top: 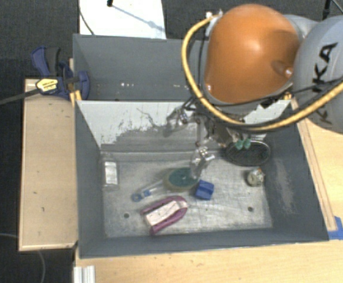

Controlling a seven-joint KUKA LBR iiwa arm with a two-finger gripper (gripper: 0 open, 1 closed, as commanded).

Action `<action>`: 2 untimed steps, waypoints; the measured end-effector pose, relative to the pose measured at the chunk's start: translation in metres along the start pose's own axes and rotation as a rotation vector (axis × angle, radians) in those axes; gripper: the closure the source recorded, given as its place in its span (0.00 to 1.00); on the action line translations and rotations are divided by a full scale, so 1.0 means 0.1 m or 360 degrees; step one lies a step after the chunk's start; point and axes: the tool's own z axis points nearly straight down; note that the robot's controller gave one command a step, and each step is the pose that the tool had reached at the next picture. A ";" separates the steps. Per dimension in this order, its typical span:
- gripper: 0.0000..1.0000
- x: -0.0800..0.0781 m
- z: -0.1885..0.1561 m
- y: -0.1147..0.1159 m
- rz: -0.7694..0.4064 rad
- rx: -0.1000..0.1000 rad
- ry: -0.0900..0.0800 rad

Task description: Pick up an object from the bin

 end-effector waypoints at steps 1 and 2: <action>0.00 0.23 2.08 -0.27 -0.0084 -0.0003 0.0013; 0.00 0.36 2.39 -0.29 -0.0249 0.0000 -0.0005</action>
Offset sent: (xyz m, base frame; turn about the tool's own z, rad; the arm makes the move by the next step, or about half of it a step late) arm -0.0105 -0.0326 -0.2049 -0.0563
